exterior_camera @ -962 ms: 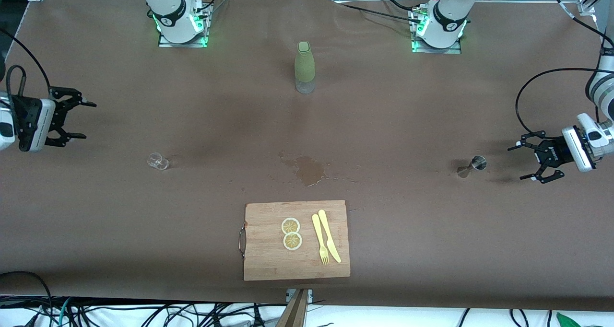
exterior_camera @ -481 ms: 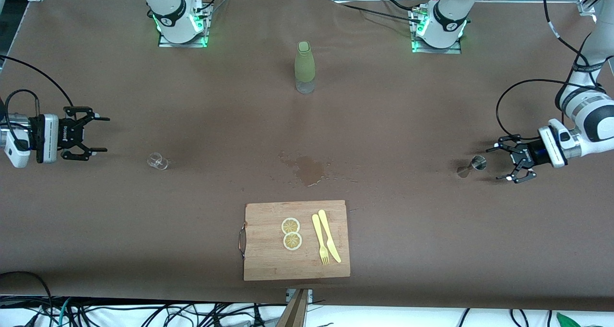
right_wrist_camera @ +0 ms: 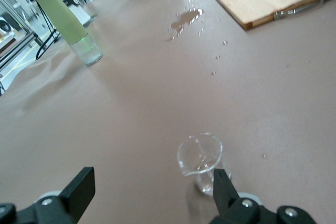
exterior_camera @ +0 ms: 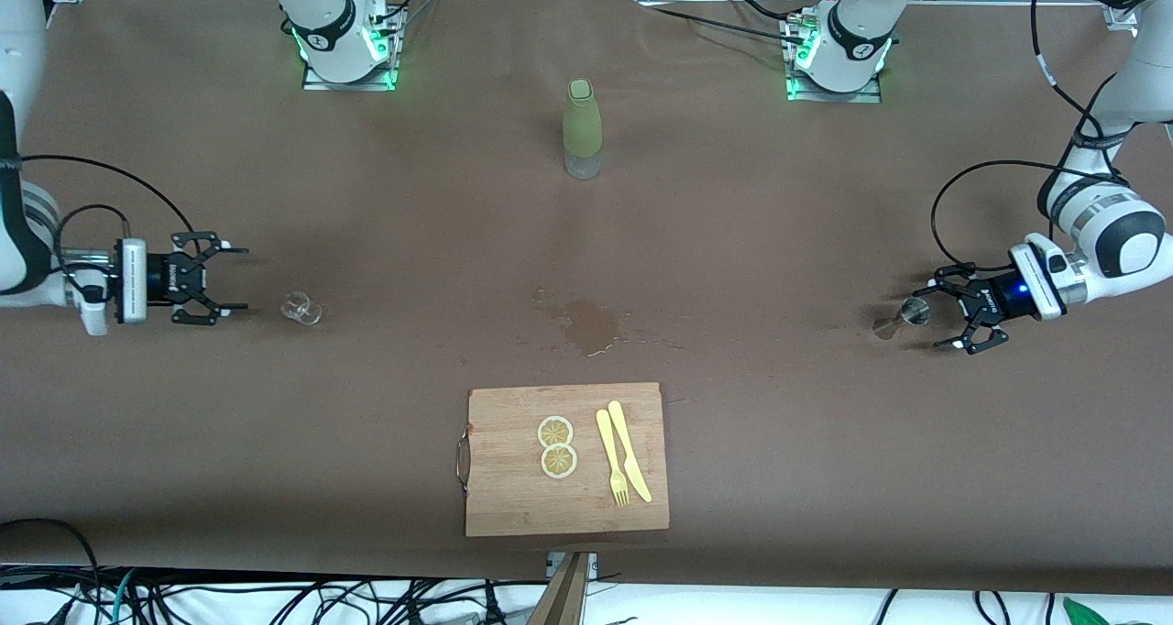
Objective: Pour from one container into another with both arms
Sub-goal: 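Lower the left gripper to the steel jigger while the right gripper reaches the beaker, then close the left gripper on the jigger while the right gripper grips the beaker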
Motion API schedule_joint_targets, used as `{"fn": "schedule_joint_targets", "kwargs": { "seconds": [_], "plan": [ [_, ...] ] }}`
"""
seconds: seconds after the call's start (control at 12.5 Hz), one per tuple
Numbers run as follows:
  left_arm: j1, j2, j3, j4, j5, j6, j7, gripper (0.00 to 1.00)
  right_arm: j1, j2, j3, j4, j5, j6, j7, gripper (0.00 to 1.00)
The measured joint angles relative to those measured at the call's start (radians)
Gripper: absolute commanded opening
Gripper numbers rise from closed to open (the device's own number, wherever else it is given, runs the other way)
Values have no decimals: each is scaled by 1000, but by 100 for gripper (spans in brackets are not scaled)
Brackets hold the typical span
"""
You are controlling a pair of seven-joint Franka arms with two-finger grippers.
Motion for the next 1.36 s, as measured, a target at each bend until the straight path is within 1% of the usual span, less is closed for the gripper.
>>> {"fn": "schedule_joint_targets", "kwargs": {
  "seconds": [0.16,0.32,0.56,0.64,0.8,0.88,1.2,1.28,1.36],
  "plan": [
    [-19,38,-2,0,-35,-3,44,100,-3,65,0,2,61,23,-115,100],
    [-34,69,-3,0,-69,-4,80,100,-7,105,0,5,108,36,-194,100],
    [-48,87,-4,1,-96,-7,98,99,-9,140,0,34,126,36,-261,100],
    [-52,89,-4,1,-105,-9,98,90,-9,155,2,53,126,37,-277,100],
    [-62,95,-4,2,-118,-9,98,51,-9,182,7,77,127,37,-300,100],
    [-67,97,-4,2,-124,-10,98,39,-9,191,10,82,127,37,-307,100],
    [-74,101,-4,2,-142,-22,98,30,5,200,18,86,128,37,-315,100],
    [-74,103,-4,2,-145,-25,98,25,12,200,21,87,128,38,-315,100],
    [-74,107,-4,2,-149,-28,98,14,19,200,25,88,128,45,-315,100]
  ]
}}
